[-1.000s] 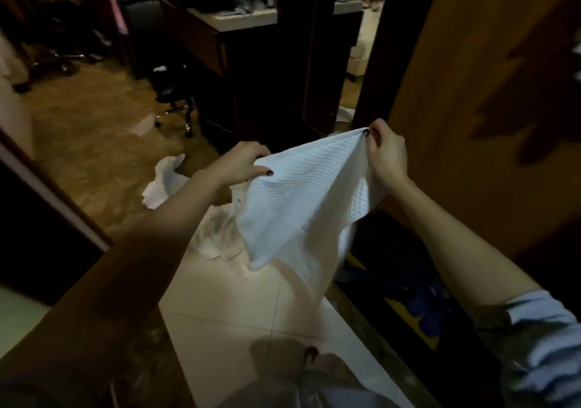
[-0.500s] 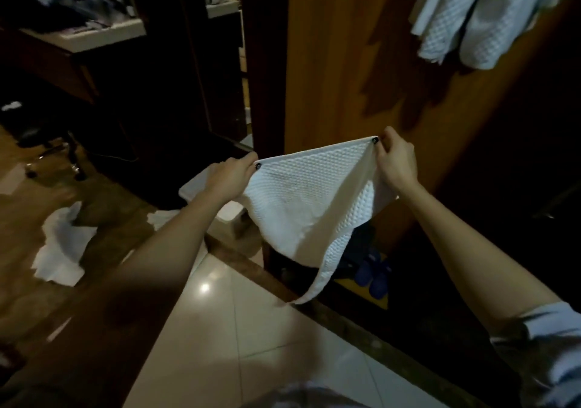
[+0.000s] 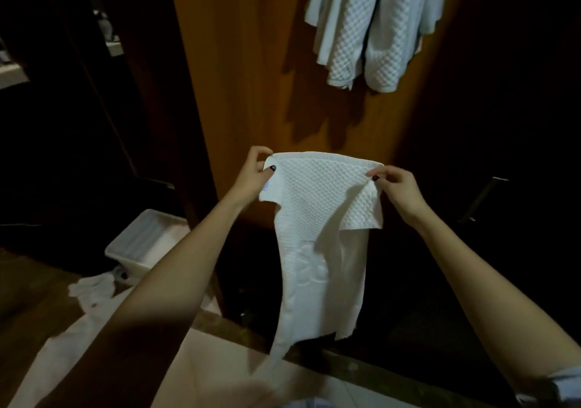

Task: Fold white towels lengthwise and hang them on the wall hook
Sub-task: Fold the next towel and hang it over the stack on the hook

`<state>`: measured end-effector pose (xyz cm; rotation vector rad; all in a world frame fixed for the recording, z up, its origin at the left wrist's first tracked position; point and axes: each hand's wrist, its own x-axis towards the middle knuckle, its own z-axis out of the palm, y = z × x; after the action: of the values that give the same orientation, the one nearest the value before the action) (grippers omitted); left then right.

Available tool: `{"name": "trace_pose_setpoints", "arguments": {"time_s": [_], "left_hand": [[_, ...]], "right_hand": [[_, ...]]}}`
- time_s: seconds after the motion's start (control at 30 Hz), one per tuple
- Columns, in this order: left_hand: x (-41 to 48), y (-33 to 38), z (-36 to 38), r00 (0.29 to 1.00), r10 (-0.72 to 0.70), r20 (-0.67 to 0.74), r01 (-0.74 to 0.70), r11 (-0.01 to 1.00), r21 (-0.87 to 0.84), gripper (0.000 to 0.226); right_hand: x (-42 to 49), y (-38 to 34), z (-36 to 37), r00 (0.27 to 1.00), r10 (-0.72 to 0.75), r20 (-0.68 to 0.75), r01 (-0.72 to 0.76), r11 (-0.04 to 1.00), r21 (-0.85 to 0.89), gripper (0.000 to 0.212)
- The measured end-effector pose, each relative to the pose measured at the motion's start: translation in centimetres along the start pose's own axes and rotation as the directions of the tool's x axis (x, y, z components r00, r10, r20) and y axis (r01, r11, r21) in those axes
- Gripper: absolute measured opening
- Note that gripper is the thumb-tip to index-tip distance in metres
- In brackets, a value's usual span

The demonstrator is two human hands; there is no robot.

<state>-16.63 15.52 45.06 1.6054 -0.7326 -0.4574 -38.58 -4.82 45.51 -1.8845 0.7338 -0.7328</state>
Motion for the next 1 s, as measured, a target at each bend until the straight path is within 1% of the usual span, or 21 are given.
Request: {"name": "trace_pose_setpoints", "arguments": {"time_s": [0.03, 0.1, 0.17, 0.2, 0.27, 0.3, 0.33, 0.43, 0.5, 0.6, 0.67, 0.7, 0.77, 0.83, 0.9, 1.0], "left_hand": [[0.1, 0.4, 0.8, 0.999, 0.029, 0.03, -0.028, 1.0, -0.007, 0.023], [0.6, 0.8, 2.3, 0.995, 0.064, 0.076, -0.068, 0.997, 0.049, 0.025], [1.1, 1.3, 3.5, 0.989, 0.023, 0.148, -0.045, 0.988, 0.147, 0.032], [1.2, 1.5, 4.0, 0.978, -0.011, 0.208, -0.028, 0.983, 0.179, 0.036], [1.4, 1.8, 4.7, 0.938, -0.049, 0.344, -0.011, 0.985, 0.173, 0.041], [1.5, 1.9, 4.9, 0.92, -0.05, 0.389, -0.012, 0.988, 0.155, 0.044], [1.6, 2.0, 5.2, 0.913, -0.041, 0.407, -0.016, 0.991, 0.136, 0.045], [2.2, 2.8, 5.3, 0.923, 0.019, 0.383, -0.039, 0.998, 0.045, 0.045], [2.6, 3.4, 5.1, 0.911, 0.06, 0.407, -0.066, 0.998, 0.001, 0.045], [2.5, 3.7, 4.8, 0.905, 0.101, 0.413, -0.08, 0.994, -0.069, 0.045], [2.5, 3.6, 4.6, 0.919, 0.107, 0.378, -0.075, 0.992, -0.099, 0.041], [2.6, 3.5, 4.5, 0.925, 0.097, 0.368, -0.063, 0.993, -0.104, 0.038], [2.7, 3.4, 4.6, 0.93, 0.074, 0.359, -0.036, 0.993, -0.112, 0.035], [2.5, 3.6, 4.9, 0.931, 0.056, 0.361, -0.004, 0.99, -0.143, 0.033], [2.3, 3.9, 5.1, 0.926, 0.071, 0.371, -0.004, 0.984, -0.178, 0.03], [2.1, 4.1, 5.4, 0.9, 0.121, 0.418, -0.075, 0.989, -0.126, 0.016]], "right_hand": [[-0.2, 0.1, -0.1, 0.999, 0.038, -0.015, -0.037, 0.999, 0.029, 0.028], [-0.5, 0.0, -0.3, 0.996, 0.083, -0.032, -0.08, 0.994, 0.068, 0.019], [-0.9, -0.4, -0.2, 0.997, 0.078, -0.03, -0.076, 0.995, 0.059, 0.015], [-1.1, -0.7, 0.0, 0.997, 0.068, -0.032, -0.067, 0.997, 0.05, 0.016], [-1.5, -1.7, 0.6, 0.998, 0.053, -0.031, -0.051, 0.998, 0.045, 0.02], [-1.6, -2.2, 0.9, 0.998, 0.053, -0.022, -0.052, 0.997, 0.055, 0.023], [-1.7, -2.7, 1.2, 0.998, 0.056, -0.009, -0.056, 0.996, 0.07, 0.025], [-1.9, -4.0, 1.7, 0.997, 0.057, 0.047, -0.06, 0.996, 0.066, 0.031], [-1.9, -4.6, 1.9, 0.993, 0.047, 0.11, -0.053, 0.997, 0.058, 0.038], [-1.7, -5.2, 2.2, 0.978, 0.033, 0.205, -0.059, 0.991, 0.122, 0.05], [-1.8, -5.1, 2.4, 0.98, 0.022, 0.2, -0.047, 0.991, 0.125, 0.054], [-1.9, -5.1, 2.6, 0.985, 0.018, 0.172, -0.033, 0.996, 0.084, 0.053], [-2.2, -4.9, 3.1, 0.997, -0.019, 0.078, 0.026, 0.995, -0.101, 0.048], [-2.5, -4.7, 3.7, 0.992, -0.122, -0.028, 0.11, 0.957, -0.268, 0.036], [-2.5, -4.8, 4.0, 0.976, -0.198, -0.087, 0.162, 0.935, -0.315, 0.024], [-2.4, -5.2, 4.0, 0.966, -0.248, -0.079, 0.205, 0.913, -0.352, 0.014]]}}
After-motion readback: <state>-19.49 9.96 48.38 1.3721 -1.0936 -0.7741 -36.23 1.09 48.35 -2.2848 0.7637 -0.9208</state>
